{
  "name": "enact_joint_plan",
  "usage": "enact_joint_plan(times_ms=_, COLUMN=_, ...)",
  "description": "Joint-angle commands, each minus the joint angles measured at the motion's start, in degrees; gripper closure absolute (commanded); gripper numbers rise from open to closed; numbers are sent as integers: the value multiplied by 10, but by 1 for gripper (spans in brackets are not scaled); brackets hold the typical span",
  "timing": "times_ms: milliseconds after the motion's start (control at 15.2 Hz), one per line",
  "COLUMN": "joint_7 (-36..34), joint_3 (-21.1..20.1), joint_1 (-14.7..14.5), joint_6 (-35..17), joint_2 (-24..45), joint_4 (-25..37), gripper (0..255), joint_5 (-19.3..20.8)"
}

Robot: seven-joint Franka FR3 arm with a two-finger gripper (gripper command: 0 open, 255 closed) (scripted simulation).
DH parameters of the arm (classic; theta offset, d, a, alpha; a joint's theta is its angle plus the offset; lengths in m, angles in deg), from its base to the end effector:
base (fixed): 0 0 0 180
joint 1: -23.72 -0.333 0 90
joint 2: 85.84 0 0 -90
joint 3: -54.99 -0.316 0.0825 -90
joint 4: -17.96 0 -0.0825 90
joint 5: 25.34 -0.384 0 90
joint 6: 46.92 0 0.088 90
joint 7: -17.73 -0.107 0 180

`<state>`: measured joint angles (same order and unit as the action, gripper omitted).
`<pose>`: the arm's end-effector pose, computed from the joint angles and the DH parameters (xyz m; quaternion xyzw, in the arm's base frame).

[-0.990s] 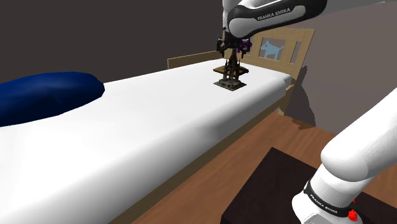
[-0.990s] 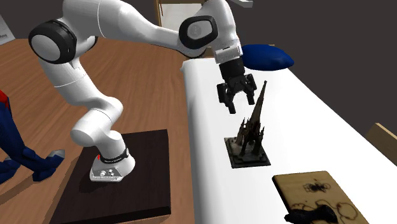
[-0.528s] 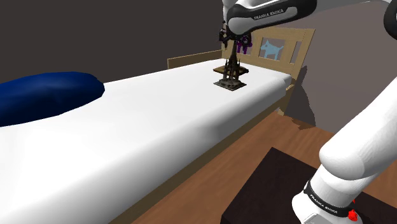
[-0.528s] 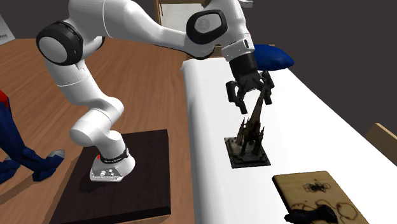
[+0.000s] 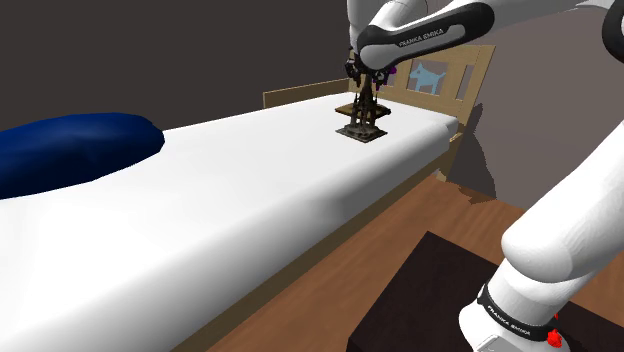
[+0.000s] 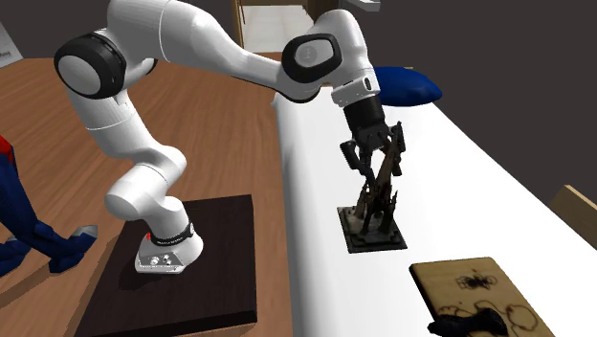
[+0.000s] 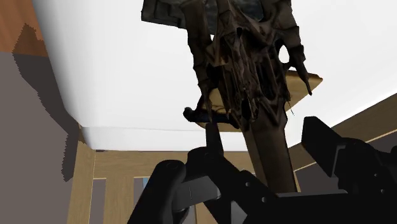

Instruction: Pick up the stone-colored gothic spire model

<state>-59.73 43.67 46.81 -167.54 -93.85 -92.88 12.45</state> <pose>0.5335 -0.1347 0.5865 0.7479 -0.5674 0.2903 0.1858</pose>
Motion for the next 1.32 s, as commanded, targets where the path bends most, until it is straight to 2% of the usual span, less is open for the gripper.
enact_joint_plan(times_ms=0, joint_7=-1, joint_3=0, joint_1=0, joint_6=-1, joint_2=0, joint_4=-1, gripper=255, joint_5=0)
enact_joint_plan(times_ms=528, joint_7=-1, joint_3=0, joint_1=0, joint_6=-1, joint_2=0, joint_4=-1, gripper=255, joint_5=0)
enact_joint_plan(times_ms=1254, joint_7=47, joint_3=-2, joint_1=-4, joint_6=66, joint_2=4, joint_4=82, gripper=255, joint_5=-22)
